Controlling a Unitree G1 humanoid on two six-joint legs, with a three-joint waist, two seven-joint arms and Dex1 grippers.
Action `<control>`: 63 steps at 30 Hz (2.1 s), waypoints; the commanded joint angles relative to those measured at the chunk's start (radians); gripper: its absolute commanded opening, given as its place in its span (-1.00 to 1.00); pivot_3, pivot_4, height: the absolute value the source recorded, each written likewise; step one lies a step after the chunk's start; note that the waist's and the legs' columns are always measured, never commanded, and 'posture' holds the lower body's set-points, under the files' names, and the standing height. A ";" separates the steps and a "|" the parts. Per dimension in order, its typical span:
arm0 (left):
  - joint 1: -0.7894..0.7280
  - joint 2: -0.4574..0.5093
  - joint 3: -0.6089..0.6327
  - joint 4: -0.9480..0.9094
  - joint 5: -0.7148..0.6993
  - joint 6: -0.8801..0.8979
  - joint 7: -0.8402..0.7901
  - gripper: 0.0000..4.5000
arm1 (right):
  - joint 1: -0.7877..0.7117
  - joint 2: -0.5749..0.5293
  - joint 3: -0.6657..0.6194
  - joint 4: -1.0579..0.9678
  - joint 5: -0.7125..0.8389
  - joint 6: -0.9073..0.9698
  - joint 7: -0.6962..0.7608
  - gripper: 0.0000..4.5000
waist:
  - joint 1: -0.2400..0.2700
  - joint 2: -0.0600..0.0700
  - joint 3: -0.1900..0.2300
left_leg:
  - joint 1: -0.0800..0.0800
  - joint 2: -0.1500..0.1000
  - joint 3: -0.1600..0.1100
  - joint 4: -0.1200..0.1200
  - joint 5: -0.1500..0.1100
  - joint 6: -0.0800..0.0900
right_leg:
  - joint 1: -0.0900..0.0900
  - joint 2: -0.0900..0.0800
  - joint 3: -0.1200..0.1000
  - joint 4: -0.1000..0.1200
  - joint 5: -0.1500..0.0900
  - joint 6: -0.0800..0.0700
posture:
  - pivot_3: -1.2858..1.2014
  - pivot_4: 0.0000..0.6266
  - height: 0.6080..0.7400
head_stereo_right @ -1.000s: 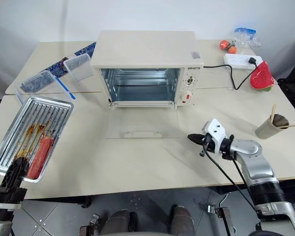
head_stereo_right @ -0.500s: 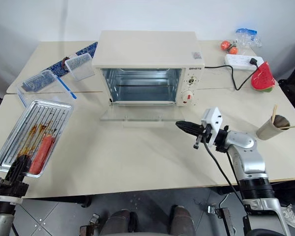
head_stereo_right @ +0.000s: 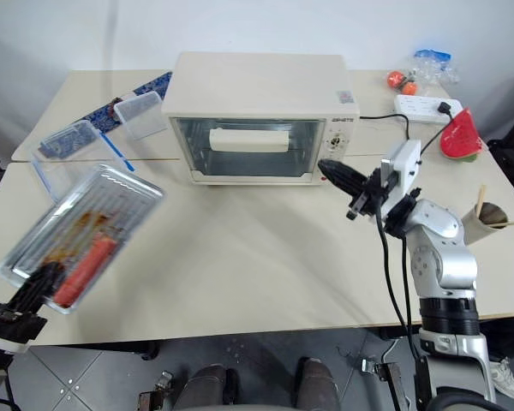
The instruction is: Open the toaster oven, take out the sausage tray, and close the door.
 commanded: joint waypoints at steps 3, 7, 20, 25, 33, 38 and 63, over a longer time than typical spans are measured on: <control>-0.106 0.110 -0.231 0.019 -0.028 0.054 -0.032 -1.00 | 0.138 -0.118 -0.053 -0.172 0.095 0.081 0.121 -0.75 | 0.002 0.000 0.000 | 0.000 0.000 0.000 0.000 0.000 0.000 | 0.000 0.000 0.000 -0.001 0.000 0.000 | 0.03 -0.52 1.00; -0.230 0.156 -0.395 0.058 -0.028 0.068 -0.021 -1.00 | 0.249 -0.146 -0.059 -0.254 0.086 0.053 0.164 -0.23 | -0.004 0.000 0.000 | 0.001 0.001 0.002 0.000 0.000 -0.001 | 0.000 0.001 0.001 0.000 0.000 0.000 | 0.03 -0.52 1.00; -0.715 0.046 -0.787 0.287 0.258 0.104 0.013 -1.00 | 0.568 -0.141 -0.175 -0.378 0.061 -0.082 0.170 0.99 | 0.019 0.000 0.000 | 0.002 -0.001 0.004 -0.001 0.001 -0.001 | 0.001 0.001 0.001 -0.001 0.000 0.001 | 0.03 -0.52 1.00; -0.812 -0.034 -0.808 0.345 0.387 0.139 -0.022 -1.00 | 0.642 -0.149 -0.198 -0.424 0.072 -0.083 0.175 0.99 | 0.027 0.001 -0.001 | 0.006 -0.001 0.004 -0.001 0.002 0.000 | 0.005 0.001 0.002 -0.002 0.000 0.001 | 0.03 -0.52 1.00; -0.890 -0.143 -0.818 0.416 0.584 0.192 -0.091 -1.00 | 0.678 -0.145 -0.220 -0.453 0.075 -0.080 0.131 0.99 | 0.053 0.003 -0.002 | 0.015 -0.002 0.002 -0.002 0.001 0.000 | 0.017 0.001 0.001 -0.006 0.000 0.001 | 0.03 -0.52 1.00; -0.908 -0.174 -0.796 0.421 0.693 0.206 -0.120 -1.00 | 0.671 -0.148 -0.217 -0.462 0.077 -0.074 0.117 0.99 | 0.065 0.009 -0.006 | 0.016 -0.002 0.002 -0.002 0.001 0.001 | 0.019 0.000 0.001 -0.008 0.001 0.002 | 0.03 -0.52 1.00; -0.499 0.284 -0.549 -0.038 1.059 -0.360 -0.850 0.99 | 0.551 -0.155 -0.163 -0.341 0.047 -0.100 0.174 1.00 | -0.009 0.012 -0.006 | 0.013 0.000 0.005 -0.007 0.000 -0.001 | 0.014 0.001 0.000 -0.011 0.001 0.001 | 0.03 -0.52 1.00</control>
